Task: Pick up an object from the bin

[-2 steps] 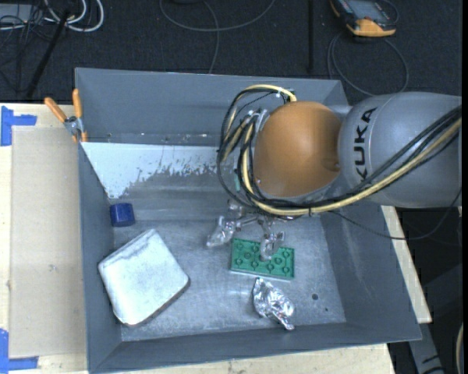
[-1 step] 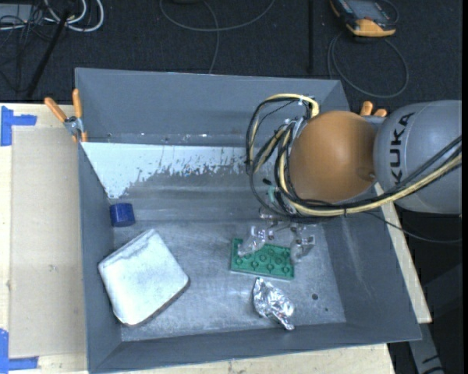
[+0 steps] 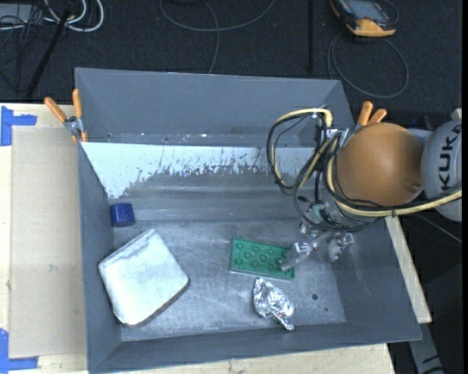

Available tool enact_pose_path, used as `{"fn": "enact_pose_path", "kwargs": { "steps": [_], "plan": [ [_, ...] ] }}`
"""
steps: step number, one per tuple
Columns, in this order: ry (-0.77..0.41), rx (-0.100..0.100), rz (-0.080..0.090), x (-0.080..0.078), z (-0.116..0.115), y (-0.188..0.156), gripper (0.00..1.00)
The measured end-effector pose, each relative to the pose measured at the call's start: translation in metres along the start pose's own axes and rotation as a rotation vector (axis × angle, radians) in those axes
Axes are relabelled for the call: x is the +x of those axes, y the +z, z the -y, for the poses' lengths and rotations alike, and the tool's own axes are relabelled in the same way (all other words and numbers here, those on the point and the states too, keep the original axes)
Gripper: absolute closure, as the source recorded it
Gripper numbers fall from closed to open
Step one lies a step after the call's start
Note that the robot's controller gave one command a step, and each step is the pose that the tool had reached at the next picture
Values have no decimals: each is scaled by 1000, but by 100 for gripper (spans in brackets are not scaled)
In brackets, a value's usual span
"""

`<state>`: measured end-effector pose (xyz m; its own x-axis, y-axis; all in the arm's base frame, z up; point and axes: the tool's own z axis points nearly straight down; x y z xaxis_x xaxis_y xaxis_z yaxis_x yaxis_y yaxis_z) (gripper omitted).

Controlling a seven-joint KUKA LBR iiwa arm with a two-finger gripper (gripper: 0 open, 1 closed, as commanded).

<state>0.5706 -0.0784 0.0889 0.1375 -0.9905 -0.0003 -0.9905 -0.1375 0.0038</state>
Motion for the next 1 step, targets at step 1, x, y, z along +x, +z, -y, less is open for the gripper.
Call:
{"fn": "enact_pose_path", "kwargs": {
  "steps": [1],
  "plan": [
    [-252,11,-2,-76,-38,13,0]
  ]
}}
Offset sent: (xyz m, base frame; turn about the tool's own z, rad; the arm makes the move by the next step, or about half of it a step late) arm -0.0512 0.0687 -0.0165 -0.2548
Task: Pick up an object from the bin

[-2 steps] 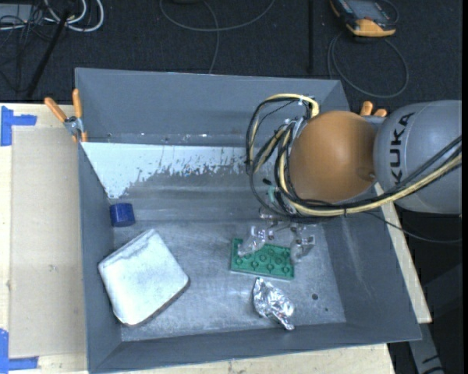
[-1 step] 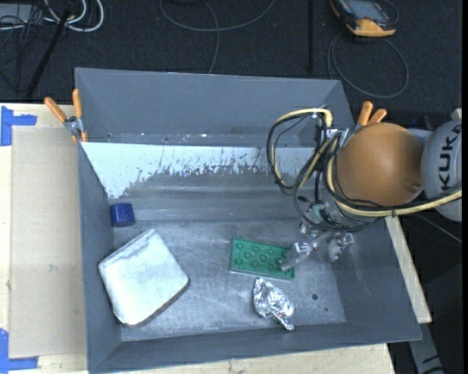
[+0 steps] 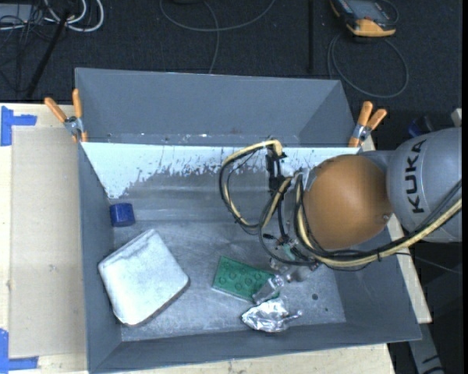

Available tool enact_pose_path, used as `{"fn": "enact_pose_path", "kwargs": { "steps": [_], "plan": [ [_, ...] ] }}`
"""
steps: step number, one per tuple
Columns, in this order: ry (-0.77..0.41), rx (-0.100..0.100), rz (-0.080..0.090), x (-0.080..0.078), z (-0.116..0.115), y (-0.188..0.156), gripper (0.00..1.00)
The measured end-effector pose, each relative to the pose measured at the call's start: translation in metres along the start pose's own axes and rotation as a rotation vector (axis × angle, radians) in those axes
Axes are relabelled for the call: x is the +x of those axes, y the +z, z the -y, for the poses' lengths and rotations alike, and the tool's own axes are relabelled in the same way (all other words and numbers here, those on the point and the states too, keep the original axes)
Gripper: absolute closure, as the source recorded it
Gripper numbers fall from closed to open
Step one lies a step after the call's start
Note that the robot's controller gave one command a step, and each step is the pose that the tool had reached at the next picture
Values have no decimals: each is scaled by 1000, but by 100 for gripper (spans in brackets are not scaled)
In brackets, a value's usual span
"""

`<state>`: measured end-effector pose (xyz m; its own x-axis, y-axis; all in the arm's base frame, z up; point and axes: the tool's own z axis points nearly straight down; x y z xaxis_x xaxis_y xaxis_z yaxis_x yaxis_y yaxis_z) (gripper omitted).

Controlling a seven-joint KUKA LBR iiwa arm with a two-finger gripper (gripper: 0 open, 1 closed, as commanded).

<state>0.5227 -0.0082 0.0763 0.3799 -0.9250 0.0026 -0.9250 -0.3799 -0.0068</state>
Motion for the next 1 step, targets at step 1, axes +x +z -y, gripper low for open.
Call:
{"fn": "enact_pose_path", "kwargs": {
  "steps": [1],
  "plan": [
    [-165,-10,4,28,-54,-9,0]
  ]
}}
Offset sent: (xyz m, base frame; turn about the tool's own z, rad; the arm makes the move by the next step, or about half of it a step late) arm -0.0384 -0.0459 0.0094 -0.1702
